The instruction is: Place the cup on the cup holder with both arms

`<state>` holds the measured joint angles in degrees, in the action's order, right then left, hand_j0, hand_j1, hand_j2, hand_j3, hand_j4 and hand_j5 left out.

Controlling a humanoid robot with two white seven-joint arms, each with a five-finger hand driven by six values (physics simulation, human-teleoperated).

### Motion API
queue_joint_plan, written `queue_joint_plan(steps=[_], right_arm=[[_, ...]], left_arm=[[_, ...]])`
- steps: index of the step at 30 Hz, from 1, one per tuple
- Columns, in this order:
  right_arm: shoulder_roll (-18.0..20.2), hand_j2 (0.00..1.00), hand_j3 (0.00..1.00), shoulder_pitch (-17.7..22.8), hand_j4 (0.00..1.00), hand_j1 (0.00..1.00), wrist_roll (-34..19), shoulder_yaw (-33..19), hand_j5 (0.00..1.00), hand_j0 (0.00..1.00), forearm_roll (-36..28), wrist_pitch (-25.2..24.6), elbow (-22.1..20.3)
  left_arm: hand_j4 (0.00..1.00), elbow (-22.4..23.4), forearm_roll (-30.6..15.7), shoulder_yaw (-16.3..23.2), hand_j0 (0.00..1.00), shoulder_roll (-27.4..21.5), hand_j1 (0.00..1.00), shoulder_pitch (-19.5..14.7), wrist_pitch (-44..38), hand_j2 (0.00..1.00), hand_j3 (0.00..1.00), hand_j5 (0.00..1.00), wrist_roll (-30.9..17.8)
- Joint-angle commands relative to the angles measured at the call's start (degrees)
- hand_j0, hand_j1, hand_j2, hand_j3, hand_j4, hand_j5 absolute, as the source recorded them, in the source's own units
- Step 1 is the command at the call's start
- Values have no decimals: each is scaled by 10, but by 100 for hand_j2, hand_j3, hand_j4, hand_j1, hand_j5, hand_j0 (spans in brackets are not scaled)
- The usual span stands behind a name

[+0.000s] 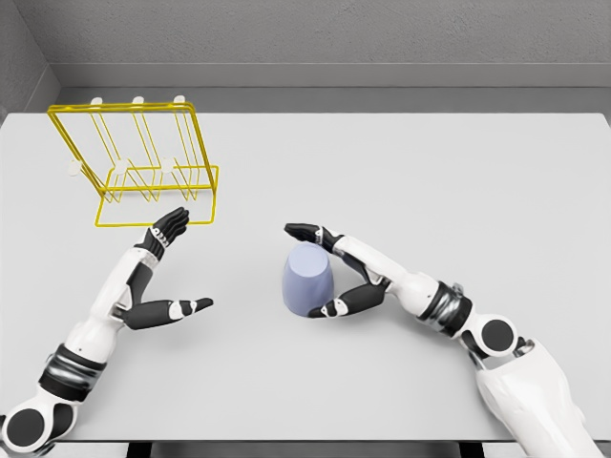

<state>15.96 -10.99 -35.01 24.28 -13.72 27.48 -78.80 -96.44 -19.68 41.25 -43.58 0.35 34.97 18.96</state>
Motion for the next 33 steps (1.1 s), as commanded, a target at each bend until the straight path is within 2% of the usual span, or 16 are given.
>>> queue_joint_plan(steps=[1,9,14,16,21,24,26,28,29,31,33], right_arm=[[4,100,100,0,100,100,0,-3,100,100,-5,-1,6],[7,100,100,-4,100,100,0,-11,100,100,-5,0,17],[30,100,100,-4,100,100,0,-40,100,100,-5,0,22],[37,100,100,-4,100,100,0,-50,100,100,-5,-1,26],[50,100,100,-4,100,100,0,-68,100,100,-6,-1,30],[73,100,100,-11,100,100,0,-114,100,100,-10,-23,32],[86,100,100,-27,100,100,0,-116,100,100,-13,-36,30],[108,100,100,-61,100,100,0,-117,100,100,-28,-79,31],[112,100,100,-67,100,100,0,-124,100,100,-29,-83,33],[113,100,100,-70,100,100,0,-134,100,100,-32,-100,31],[130,100,100,-64,100,100,0,-133,100,100,-33,-99,31]], left_arm=[[100,5,1,1,100,10,100,0,0,100,100,100,-1],[100,10,-1,2,100,35,100,-1,-24,100,100,100,0],[100,27,-1,3,100,57,100,0,-37,100,100,100,0],[100,26,0,4,100,59,100,1,-73,100,100,100,-2],[100,26,2,11,100,71,100,-1,-92,100,100,100,-2],[100,26,5,13,100,74,100,-4,-94,100,100,100,-2],[100,24,6,19,100,77,100,-5,-104,100,100,100,-2],[100,24,7,34,100,80,100,-14,-104,100,100,100,-2],[100,24,7,37,100,81,100,-15,-104,100,100,100,-2],[100,24,7,37,100,89,100,-19,-104,100,100,100,-3],[100,24,7,37,100,90,100,-19,-104,100,100,100,-3]])
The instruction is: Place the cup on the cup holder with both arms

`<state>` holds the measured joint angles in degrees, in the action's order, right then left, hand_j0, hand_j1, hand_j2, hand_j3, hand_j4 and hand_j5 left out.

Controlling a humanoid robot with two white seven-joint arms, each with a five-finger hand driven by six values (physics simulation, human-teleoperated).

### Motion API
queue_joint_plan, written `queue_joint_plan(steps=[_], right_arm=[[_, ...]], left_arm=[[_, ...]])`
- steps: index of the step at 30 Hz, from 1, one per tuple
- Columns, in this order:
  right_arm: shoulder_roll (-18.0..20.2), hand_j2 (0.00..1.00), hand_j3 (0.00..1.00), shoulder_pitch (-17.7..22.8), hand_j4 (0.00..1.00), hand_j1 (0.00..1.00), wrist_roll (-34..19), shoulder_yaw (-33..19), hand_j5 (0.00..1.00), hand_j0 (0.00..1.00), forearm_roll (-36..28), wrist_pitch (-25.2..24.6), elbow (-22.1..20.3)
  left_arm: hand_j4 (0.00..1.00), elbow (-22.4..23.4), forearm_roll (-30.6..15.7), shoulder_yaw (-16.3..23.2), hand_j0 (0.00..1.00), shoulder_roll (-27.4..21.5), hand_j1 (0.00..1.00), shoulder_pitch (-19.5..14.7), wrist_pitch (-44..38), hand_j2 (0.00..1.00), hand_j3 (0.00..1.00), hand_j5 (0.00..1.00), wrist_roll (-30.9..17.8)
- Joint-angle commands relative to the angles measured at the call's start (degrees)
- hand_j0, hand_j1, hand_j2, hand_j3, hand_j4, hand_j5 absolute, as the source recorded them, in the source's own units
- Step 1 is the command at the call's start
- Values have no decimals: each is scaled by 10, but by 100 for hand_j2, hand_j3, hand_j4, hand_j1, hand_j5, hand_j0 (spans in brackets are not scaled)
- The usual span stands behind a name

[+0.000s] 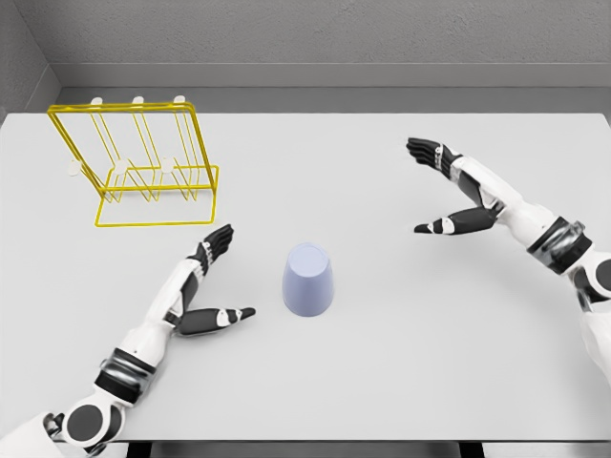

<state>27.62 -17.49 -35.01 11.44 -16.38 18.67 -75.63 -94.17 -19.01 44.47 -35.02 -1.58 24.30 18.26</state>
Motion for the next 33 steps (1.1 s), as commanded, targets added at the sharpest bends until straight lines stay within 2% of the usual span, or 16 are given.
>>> queue_joint_plan(steps=[1,2,4,9,11,14,16,18,33], right_arm=[[25,100,100,0,100,100,0,-5,100,100,-21,-11,0],[45,100,100,3,100,100,0,-5,100,100,-42,-10,0],[57,100,100,12,100,100,0,-5,100,100,-44,-6,0],[60,100,100,8,100,100,0,-5,100,100,-46,-6,9],[61,100,100,11,100,100,0,-5,100,100,-44,-5,9],[79,100,100,13,100,100,0,-3,100,100,-40,35,24],[104,100,100,14,100,100,0,-2,100,100,-41,50,27],[100,100,100,17,100,100,0,-5,100,100,-40,66,31],[98,100,100,12,100,100,0,-1,100,100,-32,66,41]], left_arm=[[100,1,0,4,100,7,100,0,3,100,100,100,4],[100,0,0,4,100,9,100,0,4,100,100,100,3],[100,0,0,5,100,11,100,-4,3,100,100,100,3],[100,0,-1,5,100,29,100,-13,2,100,100,100,2],[100,-1,-1,27,100,29,100,-34,-14,100,100,100,3],[100,-2,0,33,100,35,100,-38,-19,100,100,100,3],[100,-2,0,33,100,35,100,-37,-17,100,100,100,3],[100,-2,0,33,100,35,100,-36,-17,100,100,100,3],[100,0,1,75,100,50,100,-61,-22,100,100,100,2]])
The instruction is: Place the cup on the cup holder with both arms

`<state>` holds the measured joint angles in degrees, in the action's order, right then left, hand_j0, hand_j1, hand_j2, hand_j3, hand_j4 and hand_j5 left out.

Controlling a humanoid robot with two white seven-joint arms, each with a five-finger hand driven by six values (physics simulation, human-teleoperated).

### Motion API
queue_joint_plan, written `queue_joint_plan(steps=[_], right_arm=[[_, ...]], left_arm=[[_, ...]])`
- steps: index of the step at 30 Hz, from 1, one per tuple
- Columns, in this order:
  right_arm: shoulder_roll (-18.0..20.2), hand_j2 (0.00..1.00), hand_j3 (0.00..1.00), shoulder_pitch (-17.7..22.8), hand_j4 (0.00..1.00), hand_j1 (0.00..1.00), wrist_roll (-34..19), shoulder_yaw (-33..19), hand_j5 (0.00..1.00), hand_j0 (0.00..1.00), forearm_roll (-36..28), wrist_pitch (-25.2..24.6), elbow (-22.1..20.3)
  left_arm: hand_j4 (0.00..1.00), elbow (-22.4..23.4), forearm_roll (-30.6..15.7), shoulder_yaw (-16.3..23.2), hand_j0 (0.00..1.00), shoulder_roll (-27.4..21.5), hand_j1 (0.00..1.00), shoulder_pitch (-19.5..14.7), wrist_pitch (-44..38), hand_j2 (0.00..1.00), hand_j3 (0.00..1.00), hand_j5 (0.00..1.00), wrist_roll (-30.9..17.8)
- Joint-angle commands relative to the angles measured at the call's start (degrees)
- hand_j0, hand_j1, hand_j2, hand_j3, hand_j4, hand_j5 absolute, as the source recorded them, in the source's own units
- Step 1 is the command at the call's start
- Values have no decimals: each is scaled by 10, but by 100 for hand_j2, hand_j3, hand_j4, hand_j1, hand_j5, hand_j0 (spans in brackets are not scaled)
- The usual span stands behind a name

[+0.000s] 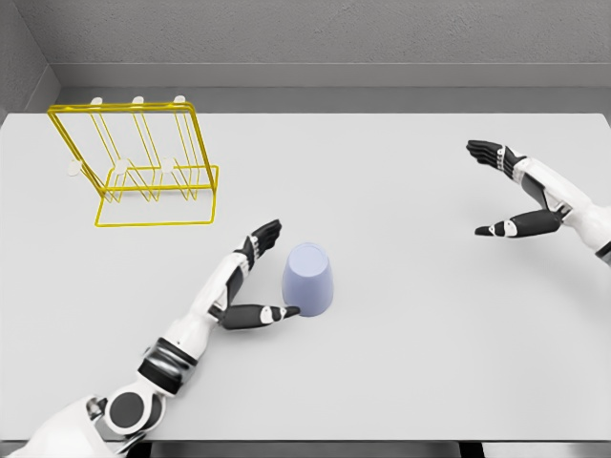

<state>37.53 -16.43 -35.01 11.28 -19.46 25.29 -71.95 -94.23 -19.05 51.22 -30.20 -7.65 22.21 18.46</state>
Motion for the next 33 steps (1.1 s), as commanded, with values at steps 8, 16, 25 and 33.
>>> queue_joint_plan(steps=[8,16,25,33], right_arm=[[-2,100,100,-8,100,100,0,3,100,100,2,-1,29],[-3,100,100,-9,100,100,0,2,100,100,2,-1,31],[-3,100,100,-10,100,100,0,2,100,100,2,-1,33],[-4,100,100,-11,100,100,0,3,100,100,2,-1,36]], left_arm=[[100,2,2,8,100,18,100,-1,-26,100,100,100,0],[100,4,2,8,100,23,100,-9,-54,100,100,100,0],[100,4,2,13,100,31,100,-12,-59,100,100,100,-1],[100,5,2,15,100,37,100,-14,-59,100,100,100,-1]])
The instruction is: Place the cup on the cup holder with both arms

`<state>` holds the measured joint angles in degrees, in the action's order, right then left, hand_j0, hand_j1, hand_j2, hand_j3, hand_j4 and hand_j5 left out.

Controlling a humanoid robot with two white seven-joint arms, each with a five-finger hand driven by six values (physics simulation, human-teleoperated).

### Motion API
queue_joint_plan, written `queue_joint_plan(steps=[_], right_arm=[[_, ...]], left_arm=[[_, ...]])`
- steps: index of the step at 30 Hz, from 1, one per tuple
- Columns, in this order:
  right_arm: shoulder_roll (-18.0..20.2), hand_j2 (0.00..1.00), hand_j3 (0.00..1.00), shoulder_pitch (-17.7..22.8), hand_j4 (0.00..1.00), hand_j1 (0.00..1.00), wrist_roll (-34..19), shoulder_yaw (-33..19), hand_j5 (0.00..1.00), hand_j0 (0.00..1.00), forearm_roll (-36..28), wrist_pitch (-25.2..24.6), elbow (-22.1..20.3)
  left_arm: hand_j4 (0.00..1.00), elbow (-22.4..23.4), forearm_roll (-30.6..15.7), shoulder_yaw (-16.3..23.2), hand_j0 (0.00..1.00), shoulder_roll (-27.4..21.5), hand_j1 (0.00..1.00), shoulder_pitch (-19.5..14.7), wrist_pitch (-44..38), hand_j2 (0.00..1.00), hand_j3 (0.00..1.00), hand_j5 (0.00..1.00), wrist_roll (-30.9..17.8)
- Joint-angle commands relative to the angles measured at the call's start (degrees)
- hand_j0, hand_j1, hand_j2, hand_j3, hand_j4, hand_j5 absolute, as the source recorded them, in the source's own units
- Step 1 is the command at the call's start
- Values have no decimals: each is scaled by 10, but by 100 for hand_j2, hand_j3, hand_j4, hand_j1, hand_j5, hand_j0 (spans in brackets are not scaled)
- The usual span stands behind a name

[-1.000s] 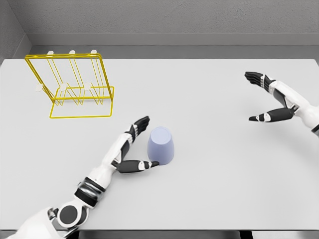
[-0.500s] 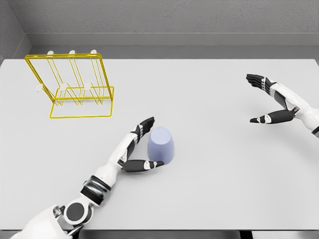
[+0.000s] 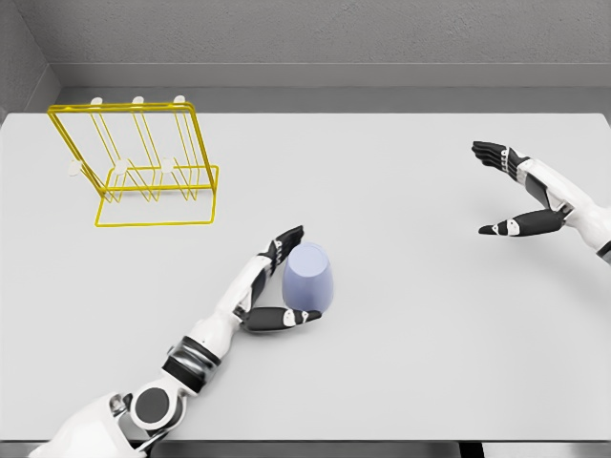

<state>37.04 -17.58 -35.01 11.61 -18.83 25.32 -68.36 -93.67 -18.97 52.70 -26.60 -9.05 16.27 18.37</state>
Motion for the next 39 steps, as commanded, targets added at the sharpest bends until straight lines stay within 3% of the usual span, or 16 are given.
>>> queue_joint_plan(steps=[1,31,37,39], right_arm=[[1,100,100,0,100,100,0,0,100,100,-4,0,1],[0,100,100,-5,100,100,0,-2,100,100,-4,0,10],[0,100,100,-4,100,100,0,-2,100,100,-4,0,10],[0,100,100,-4,100,100,0,-2,100,100,-4,0,10]], left_arm=[[100,0,2,0,100,1,100,0,0,100,100,100,0],[99,23,2,1,99,26,99,-12,-20,99,99,99,-1],[78,24,2,1,78,26,78,-12,-20,78,78,78,-1],[75,24,2,1,75,26,75,-12,-20,75,75,75,-1]])
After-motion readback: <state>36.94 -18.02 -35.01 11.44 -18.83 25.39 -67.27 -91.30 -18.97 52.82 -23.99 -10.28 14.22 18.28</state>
